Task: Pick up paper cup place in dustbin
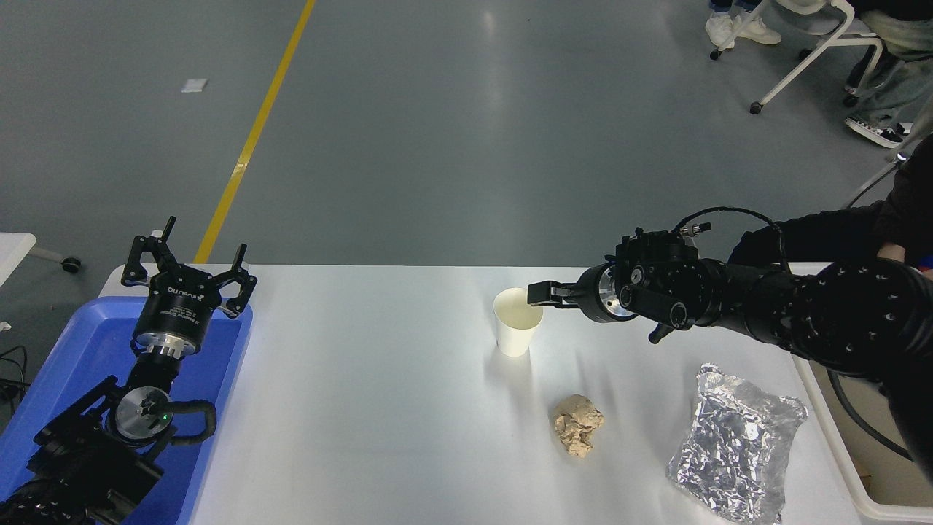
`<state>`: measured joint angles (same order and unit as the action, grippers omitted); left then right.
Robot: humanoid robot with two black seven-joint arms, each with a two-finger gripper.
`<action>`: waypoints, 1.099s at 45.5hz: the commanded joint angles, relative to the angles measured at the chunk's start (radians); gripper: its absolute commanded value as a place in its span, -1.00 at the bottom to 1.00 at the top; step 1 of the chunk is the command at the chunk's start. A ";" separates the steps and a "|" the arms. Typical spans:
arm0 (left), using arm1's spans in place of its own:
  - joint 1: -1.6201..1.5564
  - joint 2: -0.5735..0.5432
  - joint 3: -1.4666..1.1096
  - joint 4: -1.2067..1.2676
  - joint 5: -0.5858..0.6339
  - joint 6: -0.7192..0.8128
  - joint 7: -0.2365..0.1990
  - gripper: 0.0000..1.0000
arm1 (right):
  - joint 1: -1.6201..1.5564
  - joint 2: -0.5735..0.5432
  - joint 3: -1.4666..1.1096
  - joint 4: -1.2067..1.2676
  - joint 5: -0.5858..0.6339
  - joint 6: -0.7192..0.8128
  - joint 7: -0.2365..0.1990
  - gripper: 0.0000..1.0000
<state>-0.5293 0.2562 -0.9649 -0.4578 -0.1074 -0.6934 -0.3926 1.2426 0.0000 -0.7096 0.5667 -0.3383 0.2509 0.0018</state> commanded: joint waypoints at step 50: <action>0.000 0.000 0.000 0.001 0.000 0.000 0.001 1.00 | 0.018 0.000 0.068 0.015 0.005 0.030 -0.002 -1.00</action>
<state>-0.5293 0.2562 -0.9649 -0.4577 -0.1073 -0.6934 -0.3926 1.2068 0.0000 -0.6290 0.5541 -0.3356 0.2592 -0.0014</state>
